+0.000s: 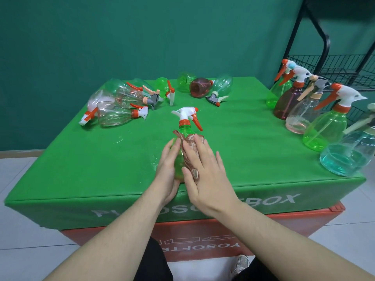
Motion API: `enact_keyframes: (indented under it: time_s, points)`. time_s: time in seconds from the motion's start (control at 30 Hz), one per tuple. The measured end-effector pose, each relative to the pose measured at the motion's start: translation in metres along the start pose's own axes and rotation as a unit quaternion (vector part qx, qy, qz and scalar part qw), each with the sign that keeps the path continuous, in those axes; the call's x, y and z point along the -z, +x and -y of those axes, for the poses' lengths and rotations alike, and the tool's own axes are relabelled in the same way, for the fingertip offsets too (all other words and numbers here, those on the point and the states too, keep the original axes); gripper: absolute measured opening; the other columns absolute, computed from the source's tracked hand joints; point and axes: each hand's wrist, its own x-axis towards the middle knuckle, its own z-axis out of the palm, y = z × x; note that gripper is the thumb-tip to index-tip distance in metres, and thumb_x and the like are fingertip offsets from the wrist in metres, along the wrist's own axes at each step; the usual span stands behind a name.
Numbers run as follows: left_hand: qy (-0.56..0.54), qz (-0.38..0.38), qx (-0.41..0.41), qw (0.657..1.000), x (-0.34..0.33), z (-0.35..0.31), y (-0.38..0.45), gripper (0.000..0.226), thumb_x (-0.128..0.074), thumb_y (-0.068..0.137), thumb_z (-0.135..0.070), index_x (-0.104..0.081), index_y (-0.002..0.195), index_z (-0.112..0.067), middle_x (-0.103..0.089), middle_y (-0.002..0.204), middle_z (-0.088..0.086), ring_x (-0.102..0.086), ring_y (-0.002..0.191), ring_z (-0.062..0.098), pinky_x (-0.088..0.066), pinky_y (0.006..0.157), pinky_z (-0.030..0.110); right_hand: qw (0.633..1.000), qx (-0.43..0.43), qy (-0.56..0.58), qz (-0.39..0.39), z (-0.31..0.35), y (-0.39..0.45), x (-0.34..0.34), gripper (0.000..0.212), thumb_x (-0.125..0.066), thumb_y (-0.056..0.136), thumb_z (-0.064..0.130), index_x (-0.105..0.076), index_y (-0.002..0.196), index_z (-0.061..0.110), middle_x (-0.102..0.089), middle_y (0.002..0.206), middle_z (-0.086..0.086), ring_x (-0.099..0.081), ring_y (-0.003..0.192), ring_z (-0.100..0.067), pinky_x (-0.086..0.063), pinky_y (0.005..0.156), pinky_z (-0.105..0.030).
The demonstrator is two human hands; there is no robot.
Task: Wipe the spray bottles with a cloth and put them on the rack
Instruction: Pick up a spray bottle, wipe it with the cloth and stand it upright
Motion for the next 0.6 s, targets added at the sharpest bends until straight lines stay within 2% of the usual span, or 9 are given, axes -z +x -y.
enact_keyframes:
  time_s: [0.13, 0.23, 0.33, 0.47, 0.53, 0.6]
  points:
    - [0.011, 0.029, 0.011, 0.999, 0.002, 0.003, 0.003, 0.063, -0.063, 0.09, -0.059, -0.056, 0.145, -0.029, -0.063, 0.142, -0.007, -0.059, 0.133, 0.013, -0.051, 0.092, 0.037, 1.0, -0.011, 0.004, -0.016, 0.007, 0.021, 0.006, 0.068, -0.01, 0.096, 0.05, -0.018, 0.162, 0.033, -0.005, 0.171, 0.006, 0.002, 0.157, -0.015, -0.005, 0.125, -0.055]
    - [-0.005, 0.047, 0.015, 0.999, 0.0, 0.0, 0.0, 0.056, -0.055, 0.092, -0.053, -0.056, 0.143, -0.03, -0.068, 0.136, -0.006, -0.064, 0.126, 0.013, -0.058, 0.086, 0.032, 0.999, -0.023, 0.01, -0.024, 0.01, 0.039, 0.011, 0.066, -0.013, 0.097, 0.047, -0.029, 0.159, 0.031, -0.014, 0.169, 0.005, -0.007, 0.156, -0.017, -0.008, 0.126, -0.051]
    - [-0.008, 0.05, 0.036, 0.998, 0.0, -0.003, -0.003, 0.064, -0.056, 0.087, -0.054, -0.055, 0.145, -0.027, -0.07, 0.133, 0.002, -0.069, 0.118, 0.023, -0.056, 0.092, 0.047, 0.995, -0.049, 0.088, -0.026, 0.007, 0.054, 0.013, 0.061, -0.023, 0.099, 0.042, -0.037, 0.156, 0.028, -0.021, 0.168, 0.004, -0.017, 0.154, -0.013, -0.018, 0.126, -0.04]
    - [-0.016, 0.025, 0.062, 0.998, 0.003, 0.0, 0.001, 0.073, -0.063, 0.086, -0.056, -0.049, 0.15, -0.026, -0.066, 0.139, 0.006, -0.067, 0.122, 0.031, -0.059, 0.089, 0.054, 0.969, -0.106, 0.221, -0.022, 0.003, 0.059, 0.009, 0.061, -0.026, 0.098, 0.041, -0.037, 0.156, 0.028, -0.021, 0.167, 0.013, -0.024, 0.151, -0.005, -0.017, 0.125, -0.028]
    - [-0.016, 0.021, 0.062, 0.998, 0.004, 0.0, 0.002, 0.072, -0.062, 0.086, -0.056, -0.048, 0.15, -0.026, -0.066, 0.138, 0.007, -0.067, 0.121, 0.033, -0.06, 0.082, 0.055, 0.969, -0.11, 0.218, -0.035, 0.002, 0.056, 0.007, 0.062, -0.025, 0.097, 0.04, -0.038, 0.156, 0.027, -0.022, 0.166, 0.013, -0.023, 0.15, -0.003, -0.015, 0.121, -0.02]
    - [-0.016, 0.019, 0.061, 0.998, 0.005, 0.002, 0.003, 0.067, -0.06, 0.089, -0.055, -0.05, 0.149, -0.024, -0.067, 0.137, 0.008, -0.069, 0.116, 0.031, -0.061, 0.071, 0.049, 0.973, -0.098, 0.208, -0.035, 0.002, 0.049, 0.005, 0.061, -0.025, 0.098, 0.038, -0.035, 0.157, 0.027, -0.024, 0.166, 0.012, -0.023, 0.15, -0.002, -0.016, 0.122, -0.02]
